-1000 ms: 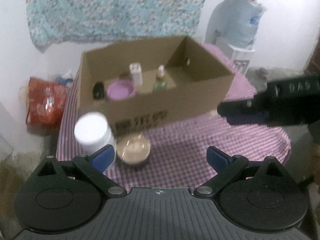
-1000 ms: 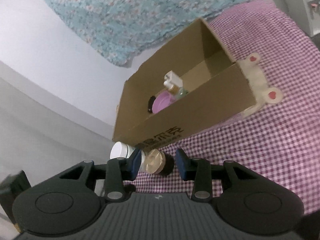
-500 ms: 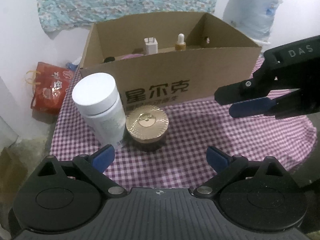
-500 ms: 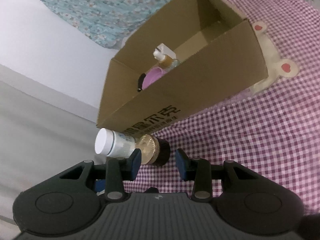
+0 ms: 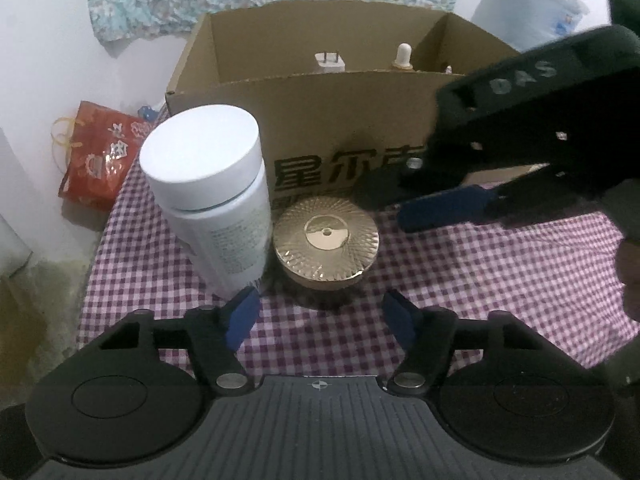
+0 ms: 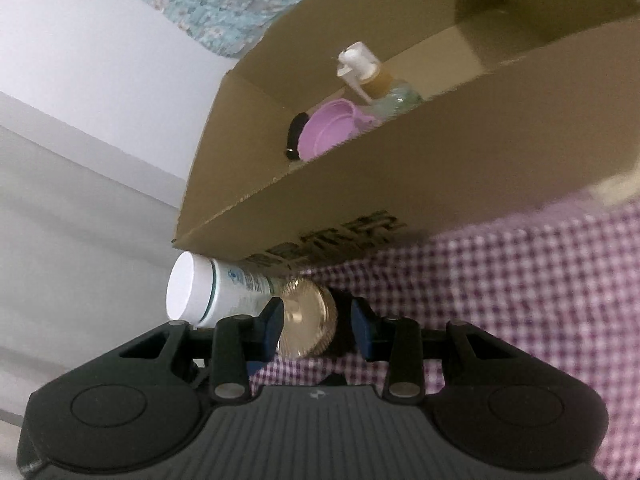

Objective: Organize rigid objects
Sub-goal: 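Grasp the gold compact by its edge with the right gripper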

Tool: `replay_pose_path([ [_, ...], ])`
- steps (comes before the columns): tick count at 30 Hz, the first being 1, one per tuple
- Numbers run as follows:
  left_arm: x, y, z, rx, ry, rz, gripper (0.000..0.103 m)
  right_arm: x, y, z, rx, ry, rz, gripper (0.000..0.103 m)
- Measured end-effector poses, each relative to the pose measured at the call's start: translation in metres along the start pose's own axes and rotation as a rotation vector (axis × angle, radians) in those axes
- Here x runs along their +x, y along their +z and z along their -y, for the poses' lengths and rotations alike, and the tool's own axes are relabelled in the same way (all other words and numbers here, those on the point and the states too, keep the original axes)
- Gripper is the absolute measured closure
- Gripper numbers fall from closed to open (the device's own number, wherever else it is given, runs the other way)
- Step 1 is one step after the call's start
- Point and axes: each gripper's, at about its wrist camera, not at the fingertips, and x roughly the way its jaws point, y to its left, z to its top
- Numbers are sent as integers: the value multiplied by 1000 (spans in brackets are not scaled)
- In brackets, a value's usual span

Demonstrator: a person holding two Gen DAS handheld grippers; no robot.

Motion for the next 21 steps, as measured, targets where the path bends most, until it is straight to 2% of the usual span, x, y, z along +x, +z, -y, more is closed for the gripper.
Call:
replay_pose_path([
  [8,1,7,5,15,-32,33,41,25,6,-5,-63,7,-40,66],
  [13,1,9,6,18,-56,40,41,17,4,0,-55,14,-36,67],
  [21,-1,12,30,66,-118,55,41,-6,-5,28,14,-15,-14,66],
])
